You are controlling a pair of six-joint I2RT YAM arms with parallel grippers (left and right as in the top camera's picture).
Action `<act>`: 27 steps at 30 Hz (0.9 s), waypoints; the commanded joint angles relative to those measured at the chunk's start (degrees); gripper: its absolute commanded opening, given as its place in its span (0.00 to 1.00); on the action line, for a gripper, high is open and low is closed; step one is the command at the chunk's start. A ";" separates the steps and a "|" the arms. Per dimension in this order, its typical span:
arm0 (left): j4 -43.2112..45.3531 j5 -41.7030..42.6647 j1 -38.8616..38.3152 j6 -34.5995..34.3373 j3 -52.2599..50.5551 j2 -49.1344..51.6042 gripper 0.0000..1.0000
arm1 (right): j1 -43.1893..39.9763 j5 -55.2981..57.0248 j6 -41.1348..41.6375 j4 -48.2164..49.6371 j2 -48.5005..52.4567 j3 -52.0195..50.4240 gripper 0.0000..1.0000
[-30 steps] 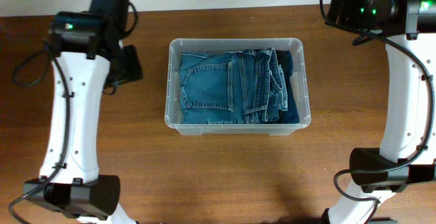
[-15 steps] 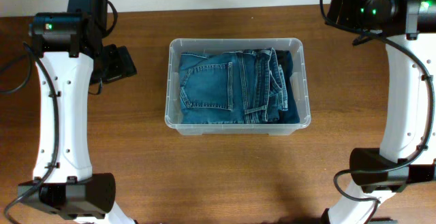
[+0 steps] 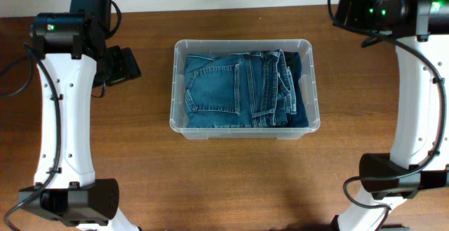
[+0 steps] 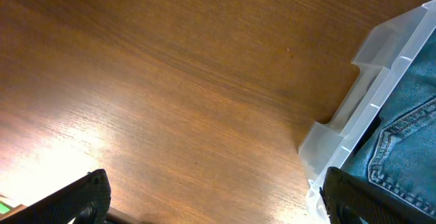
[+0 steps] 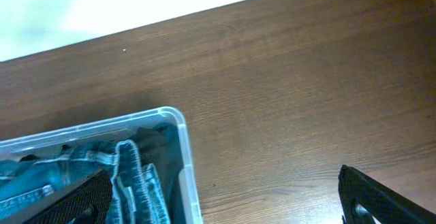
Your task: Pack container
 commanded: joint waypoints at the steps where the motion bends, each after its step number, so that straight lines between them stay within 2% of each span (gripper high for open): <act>1: -0.07 -0.81 0.04 -0.70 -0.20 -0.33 1.00 | 3.45 0.50 0.22 0.00 -7.17 0.15 0.98; 11: -0.09 -0.81 0.04 -0.70 -0.22 -0.33 1.00 | 12.98 0.50 0.22 0.00 -26.64 0.15 0.98; 27: -0.07 -0.81 0.04 -0.70 -0.20 -0.33 1.00 | 13.55 0.52 0.22 -0.02 -53.20 -0.31 0.98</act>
